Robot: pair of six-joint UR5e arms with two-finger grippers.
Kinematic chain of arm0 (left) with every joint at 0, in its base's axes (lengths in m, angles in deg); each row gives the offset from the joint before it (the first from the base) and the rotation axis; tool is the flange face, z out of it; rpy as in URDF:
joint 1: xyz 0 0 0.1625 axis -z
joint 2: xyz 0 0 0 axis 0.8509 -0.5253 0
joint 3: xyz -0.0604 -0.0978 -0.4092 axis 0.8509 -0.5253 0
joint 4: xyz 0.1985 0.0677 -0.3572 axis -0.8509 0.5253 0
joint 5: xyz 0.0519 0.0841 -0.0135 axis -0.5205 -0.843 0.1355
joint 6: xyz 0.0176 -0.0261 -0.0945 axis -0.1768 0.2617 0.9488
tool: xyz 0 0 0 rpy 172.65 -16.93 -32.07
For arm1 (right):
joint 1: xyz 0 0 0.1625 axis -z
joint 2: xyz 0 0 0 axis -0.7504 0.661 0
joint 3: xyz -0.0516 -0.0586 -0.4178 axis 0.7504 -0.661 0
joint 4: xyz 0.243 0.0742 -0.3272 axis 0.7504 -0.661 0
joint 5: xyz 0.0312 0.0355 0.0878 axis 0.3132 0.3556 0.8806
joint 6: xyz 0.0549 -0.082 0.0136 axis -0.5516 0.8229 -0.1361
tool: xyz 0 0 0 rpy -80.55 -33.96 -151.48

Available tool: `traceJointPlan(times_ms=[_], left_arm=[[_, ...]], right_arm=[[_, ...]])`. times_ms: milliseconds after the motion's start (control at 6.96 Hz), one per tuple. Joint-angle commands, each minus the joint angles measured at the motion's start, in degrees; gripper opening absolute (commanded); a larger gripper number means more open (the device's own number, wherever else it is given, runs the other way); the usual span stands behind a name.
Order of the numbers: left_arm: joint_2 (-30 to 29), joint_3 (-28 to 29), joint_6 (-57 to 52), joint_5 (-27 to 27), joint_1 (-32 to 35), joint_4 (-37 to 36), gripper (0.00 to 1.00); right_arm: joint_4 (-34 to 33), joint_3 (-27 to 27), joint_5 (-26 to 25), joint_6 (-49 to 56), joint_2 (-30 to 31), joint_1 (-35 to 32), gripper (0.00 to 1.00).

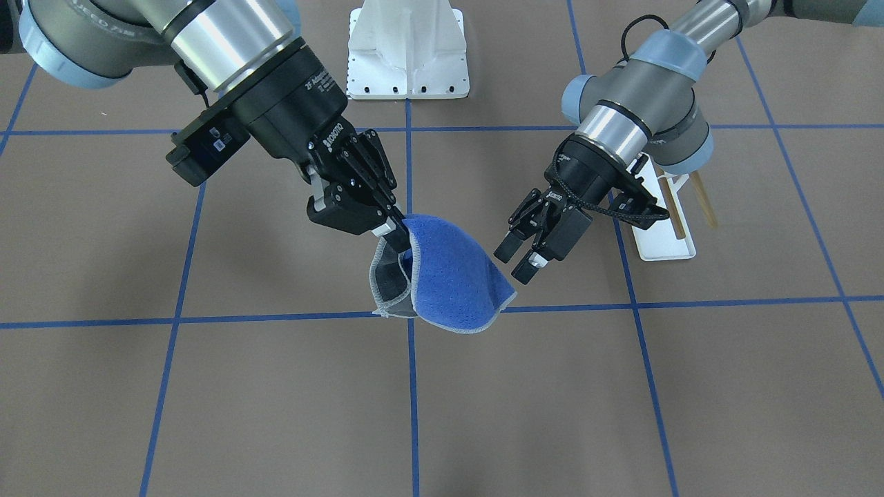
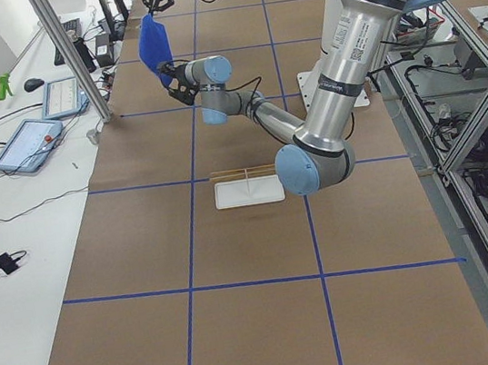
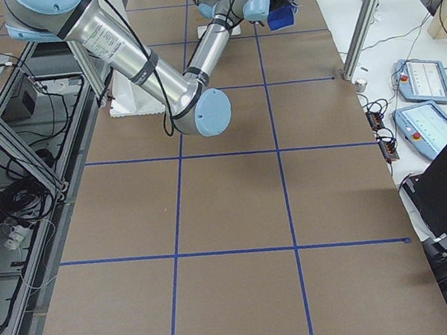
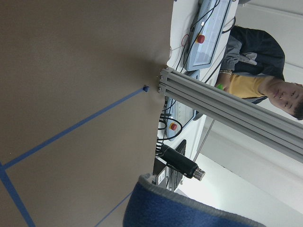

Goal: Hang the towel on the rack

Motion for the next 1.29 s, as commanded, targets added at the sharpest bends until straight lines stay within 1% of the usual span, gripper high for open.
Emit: traceJointPlan(times_ms=[0,144,288,431,719,862,1006,1150], left_arm=[[-0.23,0.01,0.21,-0.09,-0.21,-0.03,0.84],[-0.15,0.01,2.99,-0.35,-0.21,-0.03,0.69],[-0.23,0.01,5.46,-2.79,-0.21,-0.03,0.23],[-0.15,-0.16,5.74,-2.82,-0.21,0.15,0.0],[0.03,-0.34,5.31,-2.55,-0.21,0.41,0.0],[0.03,-0.43,5.13,-2.47,-0.21,0.41,0.0],[0.03,-0.51,3.04,-2.38,-0.21,0.41,0.0],[-0.06,-0.95,-2.64,-2.38,-0.21,0.41,0.0]], right_arm=[[2.79,0.47,-0.07,-0.48,0.51,1.06,0.0],[4.47,0.38,-0.07,-0.92,1.3,1.42,0.0],[4.49,0.38,-0.07,-0.92,1.4,1.42,0.0],[4.57,0.38,-0.07,-0.83,1.75,1.42,0.0],[4.66,0.47,-0.07,-0.66,2.01,1.42,0.0],[5.1,0.56,-0.16,-0.22,2.71,1.51,0.99],[8.67,1.17,-0.33,0.91,5.24,1.51,1.0],[9.75,3.61,-0.25,5.02,8.48,1.33,1.0]])
